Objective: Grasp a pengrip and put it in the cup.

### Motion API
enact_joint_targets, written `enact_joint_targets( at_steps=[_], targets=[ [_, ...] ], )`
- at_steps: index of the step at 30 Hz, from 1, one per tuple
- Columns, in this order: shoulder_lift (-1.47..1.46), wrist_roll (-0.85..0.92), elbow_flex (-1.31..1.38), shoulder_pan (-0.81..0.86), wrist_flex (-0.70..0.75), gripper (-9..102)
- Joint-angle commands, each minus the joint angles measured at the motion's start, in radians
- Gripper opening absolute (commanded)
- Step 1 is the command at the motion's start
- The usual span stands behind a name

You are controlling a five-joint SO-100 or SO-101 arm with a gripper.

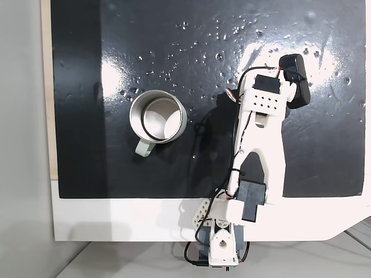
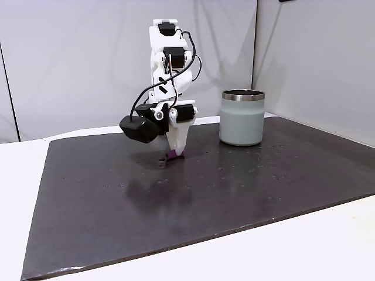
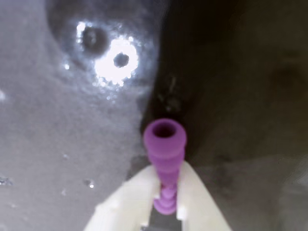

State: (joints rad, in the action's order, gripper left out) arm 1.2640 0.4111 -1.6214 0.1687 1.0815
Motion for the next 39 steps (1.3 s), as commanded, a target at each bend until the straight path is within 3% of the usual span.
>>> enact_joint_targets(
  at_steps=[1,11,23,29,39],
  targets=[
    [0.015,-0.025,0.037,0.008,0.011,0],
    [0.336,-0.124,-0.021,-0.098,0.1,0],
    [0.681,-0.368,0.006,-0.506,0.301,0],
    [0.736,-0.44,0.026,-0.647,0.296,0],
    [0.765,-0.483,0.044,-0.741,0.255,0]
  ],
)
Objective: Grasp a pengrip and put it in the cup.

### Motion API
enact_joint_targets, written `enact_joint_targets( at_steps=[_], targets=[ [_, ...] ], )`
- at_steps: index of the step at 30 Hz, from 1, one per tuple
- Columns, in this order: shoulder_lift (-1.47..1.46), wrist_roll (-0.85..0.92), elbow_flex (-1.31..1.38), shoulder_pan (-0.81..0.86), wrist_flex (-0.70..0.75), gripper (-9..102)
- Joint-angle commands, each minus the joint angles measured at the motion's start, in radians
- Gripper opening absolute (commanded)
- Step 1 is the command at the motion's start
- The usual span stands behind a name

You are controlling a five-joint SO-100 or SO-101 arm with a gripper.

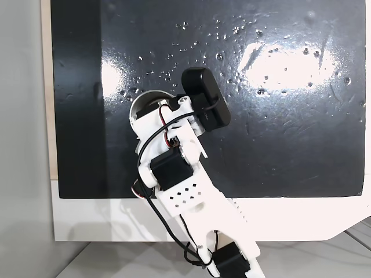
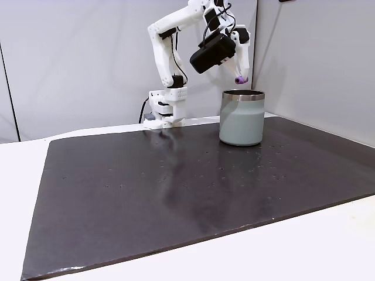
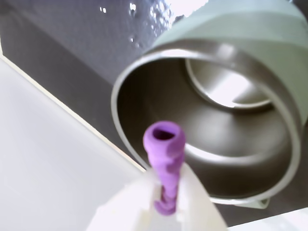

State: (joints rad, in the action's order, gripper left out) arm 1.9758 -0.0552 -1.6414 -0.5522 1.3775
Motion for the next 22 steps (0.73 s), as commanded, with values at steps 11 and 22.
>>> enact_joint_targets(
  at_steps=[11,22],
  targets=[
    [0.054,-0.014,0.064,-0.041,-0.029,24],
    [0.067,-0.011,0.055,-0.041,-0.018,26]
  ],
)
